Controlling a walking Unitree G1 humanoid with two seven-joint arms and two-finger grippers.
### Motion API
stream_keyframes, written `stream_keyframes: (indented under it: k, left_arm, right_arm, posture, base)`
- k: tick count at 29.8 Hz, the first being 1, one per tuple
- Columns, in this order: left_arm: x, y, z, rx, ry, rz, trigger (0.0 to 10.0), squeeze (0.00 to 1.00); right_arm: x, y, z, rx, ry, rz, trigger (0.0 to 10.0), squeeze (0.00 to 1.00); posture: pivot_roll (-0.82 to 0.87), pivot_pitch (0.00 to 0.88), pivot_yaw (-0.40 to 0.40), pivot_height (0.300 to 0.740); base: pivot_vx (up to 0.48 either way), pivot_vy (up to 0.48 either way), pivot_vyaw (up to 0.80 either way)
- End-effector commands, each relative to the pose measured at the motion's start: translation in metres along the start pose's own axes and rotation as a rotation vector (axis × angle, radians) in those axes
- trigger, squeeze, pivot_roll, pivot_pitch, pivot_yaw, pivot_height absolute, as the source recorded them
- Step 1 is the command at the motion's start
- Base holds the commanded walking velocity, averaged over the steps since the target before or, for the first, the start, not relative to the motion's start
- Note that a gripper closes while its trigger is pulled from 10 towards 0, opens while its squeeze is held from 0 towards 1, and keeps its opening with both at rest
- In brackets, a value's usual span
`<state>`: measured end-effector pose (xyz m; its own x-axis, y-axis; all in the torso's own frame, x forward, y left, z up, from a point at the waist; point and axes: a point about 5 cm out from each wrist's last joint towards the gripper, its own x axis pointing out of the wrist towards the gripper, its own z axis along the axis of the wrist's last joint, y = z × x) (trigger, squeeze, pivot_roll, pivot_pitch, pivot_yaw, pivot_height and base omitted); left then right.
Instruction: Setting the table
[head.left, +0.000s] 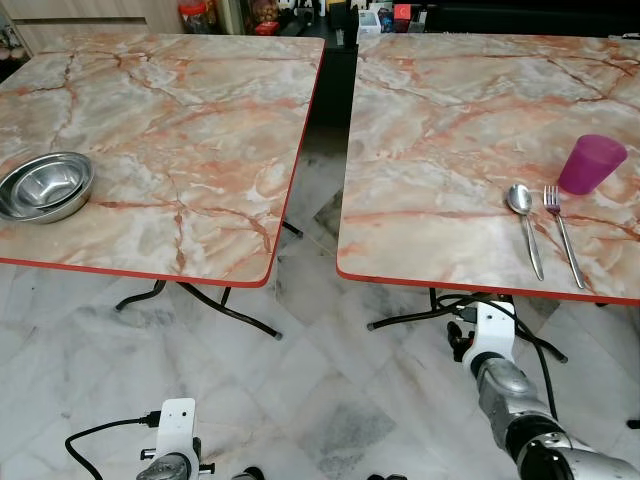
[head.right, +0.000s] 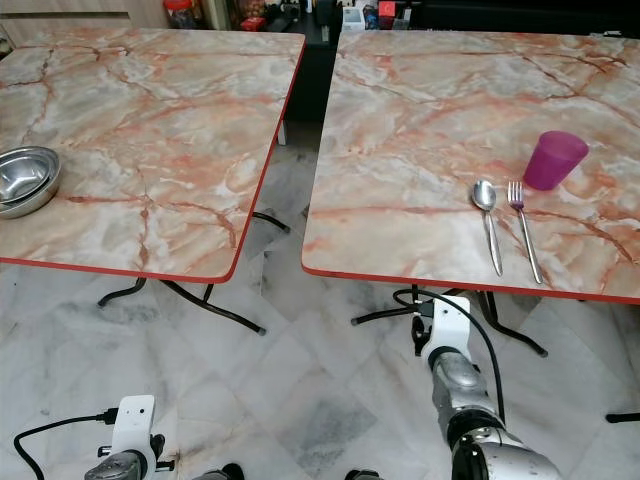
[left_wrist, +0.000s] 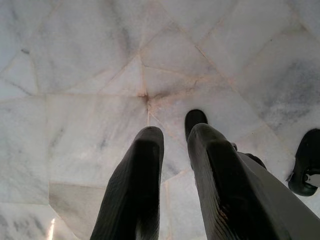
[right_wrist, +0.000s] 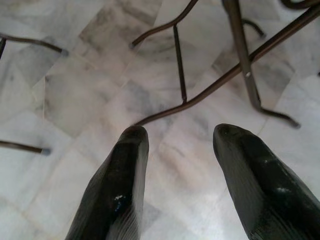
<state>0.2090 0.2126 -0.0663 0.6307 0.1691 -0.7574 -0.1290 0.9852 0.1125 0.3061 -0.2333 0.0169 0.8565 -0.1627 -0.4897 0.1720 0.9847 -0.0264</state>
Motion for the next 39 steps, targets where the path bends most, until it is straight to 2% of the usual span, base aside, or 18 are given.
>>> stream_keyframes:
  k: [1, 14, 22, 27, 33, 35, 39]
  left_arm:
    - [-0.001, 0.004, -0.007, -0.005, 0.023, 0.012, 10.0, 0.0]
    - [-0.001, 0.004, -0.008, -0.005, 0.026, 0.011, 10.0, 0.0]
    - [-0.001, 0.003, -0.008, 0.002, 0.028, 0.005, 10.0, 0.0]
    - [-0.001, 0.004, -0.008, 0.003, 0.027, 0.005, 10.0, 0.0]
    - [-0.001, 0.004, -0.008, 0.006, 0.027, 0.004, 10.0, 0.0]
    - [-0.001, 0.005, -0.008, 0.008, 0.027, 0.004, 10.0, 0.0]
    - [-0.001, 0.005, -0.008, 0.008, 0.027, 0.004, 10.0, 0.0]
  right_arm:
    - [0.001, 0.0, 0.002, 0.013, 0.0, 0.001, 10.0, 0.0]
    - [-0.001, 0.003, -0.003, 0.033, -0.021, 0.006, 10.0, 0.0]
    - [-0.008, 0.004, -0.025, 0.026, -0.003, 0.012, 10.0, 0.0]
    - [-0.01, 0.004, -0.029, 0.03, -0.009, 0.009, 10.0, 0.0]
    - [-0.011, 0.005, -0.025, 0.028, -0.067, 0.013, 10.0, 0.0]
    - [-0.012, 0.006, -0.021, 0.025, -0.118, 0.026, 10.0, 0.0]
    - [-0.013, 0.007, -0.021, 0.023, -0.134, 0.035, 10.0, 0.0]
  posture:
    - [0.01, 0.165, 0.019, 0.74]
    - [0.01, 0.169, 0.018, 0.74]
    - [0.0, 0.171, 0.021, 0.74]
    - [-0.01, 0.17, 0.021, 0.74]
    - [-0.01, 0.168, 0.021, 0.74]
    - [-0.01, 0.166, 0.02, 0.74]
    - [-0.01, 0.166, 0.019, 0.74]
  base:
    - [0.0, 0.0, 0.0]
    - [0.0, 0.0, 0.0]
    - [0.0, 0.0, 0.0]
    - [0.0, 0.0, 0.0]
    - [0.0, 0.0, 0.0]
    - [0.0, 0.0, 0.0]
    - [0.0, 0.0, 0.0]
